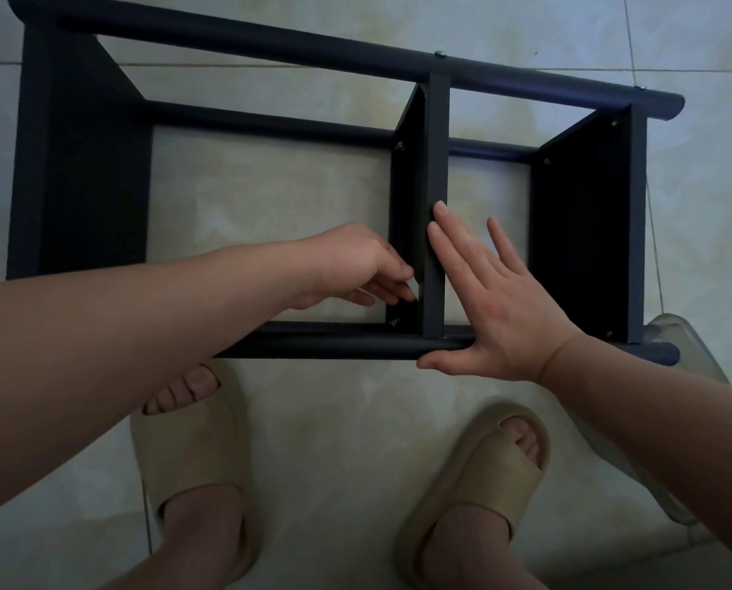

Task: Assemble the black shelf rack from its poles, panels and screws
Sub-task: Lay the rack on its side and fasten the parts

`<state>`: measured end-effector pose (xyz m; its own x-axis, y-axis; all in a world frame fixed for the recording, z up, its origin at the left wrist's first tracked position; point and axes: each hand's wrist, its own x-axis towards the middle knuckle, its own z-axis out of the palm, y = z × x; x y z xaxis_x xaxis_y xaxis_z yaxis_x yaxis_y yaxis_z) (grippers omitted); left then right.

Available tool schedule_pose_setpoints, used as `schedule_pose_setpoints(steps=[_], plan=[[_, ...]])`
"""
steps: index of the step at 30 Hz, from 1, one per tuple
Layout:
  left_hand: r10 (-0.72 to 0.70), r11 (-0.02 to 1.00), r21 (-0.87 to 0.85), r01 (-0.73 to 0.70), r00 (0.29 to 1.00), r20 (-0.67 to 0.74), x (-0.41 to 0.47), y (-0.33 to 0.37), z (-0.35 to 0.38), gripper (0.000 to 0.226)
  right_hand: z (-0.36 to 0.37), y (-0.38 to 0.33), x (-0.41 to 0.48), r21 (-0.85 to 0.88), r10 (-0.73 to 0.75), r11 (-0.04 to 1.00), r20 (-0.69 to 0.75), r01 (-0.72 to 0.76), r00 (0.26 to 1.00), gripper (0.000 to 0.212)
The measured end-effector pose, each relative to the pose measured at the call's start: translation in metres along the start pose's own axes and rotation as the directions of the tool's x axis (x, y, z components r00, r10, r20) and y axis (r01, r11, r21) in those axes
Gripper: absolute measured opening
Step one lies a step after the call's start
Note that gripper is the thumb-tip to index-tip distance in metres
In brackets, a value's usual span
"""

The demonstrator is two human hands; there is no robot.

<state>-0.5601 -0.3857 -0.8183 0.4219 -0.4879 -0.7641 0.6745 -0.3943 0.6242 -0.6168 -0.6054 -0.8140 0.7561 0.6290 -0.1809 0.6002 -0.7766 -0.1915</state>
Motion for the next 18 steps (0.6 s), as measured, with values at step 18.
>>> schedule_pose_setpoints(steps=[18], plan=[[0.007, 0.976, 0.219, -0.023, 0.997, 0.073, -0.006, -0.003, -0.011, 0.014, 0.0, 0.0, 0.0, -0.006, 0.001, 1.0, 0.013, -0.001, 1.0, 0.123]])
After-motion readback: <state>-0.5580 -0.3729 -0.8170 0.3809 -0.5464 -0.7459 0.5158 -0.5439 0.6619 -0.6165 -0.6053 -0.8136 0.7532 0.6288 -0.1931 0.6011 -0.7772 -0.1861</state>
